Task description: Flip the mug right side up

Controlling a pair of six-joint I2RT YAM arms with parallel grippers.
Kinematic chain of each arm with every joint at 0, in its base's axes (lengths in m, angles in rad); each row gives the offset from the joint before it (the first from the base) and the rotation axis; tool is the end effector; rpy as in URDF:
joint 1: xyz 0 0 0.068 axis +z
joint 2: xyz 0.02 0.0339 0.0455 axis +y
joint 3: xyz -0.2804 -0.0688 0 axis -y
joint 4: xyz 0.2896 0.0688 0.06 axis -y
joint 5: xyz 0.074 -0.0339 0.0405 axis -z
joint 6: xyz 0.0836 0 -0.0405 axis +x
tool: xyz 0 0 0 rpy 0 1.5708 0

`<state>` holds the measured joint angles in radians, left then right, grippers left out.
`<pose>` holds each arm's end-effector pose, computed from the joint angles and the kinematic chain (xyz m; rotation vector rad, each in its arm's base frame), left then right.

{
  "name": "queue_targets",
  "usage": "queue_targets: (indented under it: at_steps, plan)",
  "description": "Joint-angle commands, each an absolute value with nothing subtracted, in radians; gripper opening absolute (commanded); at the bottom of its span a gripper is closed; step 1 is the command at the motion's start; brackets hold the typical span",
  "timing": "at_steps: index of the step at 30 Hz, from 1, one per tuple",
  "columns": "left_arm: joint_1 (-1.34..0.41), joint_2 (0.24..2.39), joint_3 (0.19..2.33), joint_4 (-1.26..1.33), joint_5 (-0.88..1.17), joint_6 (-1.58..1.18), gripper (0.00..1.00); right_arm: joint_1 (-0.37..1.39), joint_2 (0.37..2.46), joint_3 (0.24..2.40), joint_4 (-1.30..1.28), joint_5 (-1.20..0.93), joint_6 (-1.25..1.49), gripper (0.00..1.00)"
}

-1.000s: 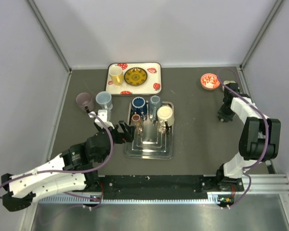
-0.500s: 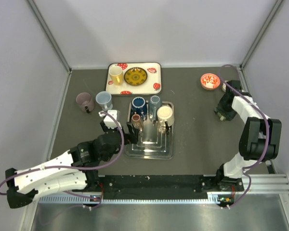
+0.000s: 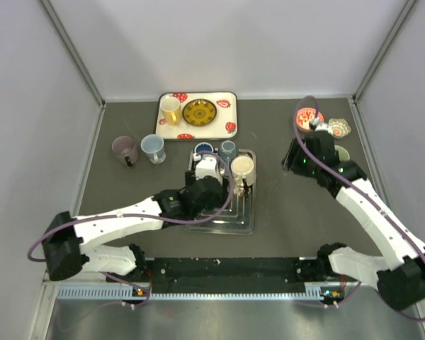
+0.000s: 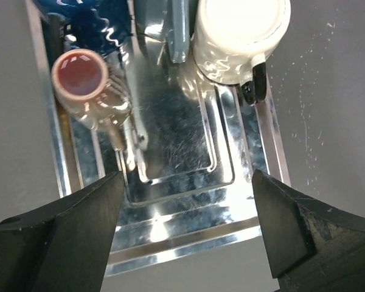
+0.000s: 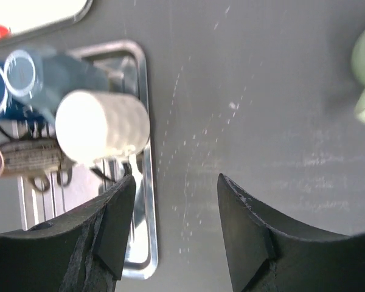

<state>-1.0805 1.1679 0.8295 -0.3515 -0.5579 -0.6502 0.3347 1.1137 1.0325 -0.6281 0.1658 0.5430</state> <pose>0.1873 -0.2570 0.2397 0.1750 2.1573 -0.3713 0.2959 0.0883 0.2995 0.3238 2.2602 0.2739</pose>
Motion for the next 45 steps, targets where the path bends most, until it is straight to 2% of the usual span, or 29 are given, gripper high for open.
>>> queue_targets:
  at_steps: [1,8,23,36,40,45]
  plan:
    - [-1.069,1.328,0.986,-0.253,-0.517,-0.696,0.89,0.443,1.023,0.930,-0.627,0.209,0.563,0.56]
    - [-1.032,1.583,1.166,-0.255,-0.450,-0.735,0.80,0.503,0.902,0.854,-0.629,0.187,0.563,0.56]
    - [-0.946,1.818,1.353,-0.337,-0.356,-0.839,0.59,0.506,0.839,0.836,-0.635,0.161,0.534,0.56]
    - [-0.916,1.852,1.355,-0.344,-0.319,-0.847,0.39,0.503,0.844,0.833,-0.630,0.152,0.531,0.56]
    - [-0.911,1.852,1.351,-0.344,-0.318,-0.845,0.26,0.505,0.847,0.831,-0.626,0.150,0.532,0.56]
    - [-0.907,1.856,1.348,-0.344,-0.308,-0.839,0.17,0.503,0.845,0.825,-0.624,0.147,0.534,0.56]
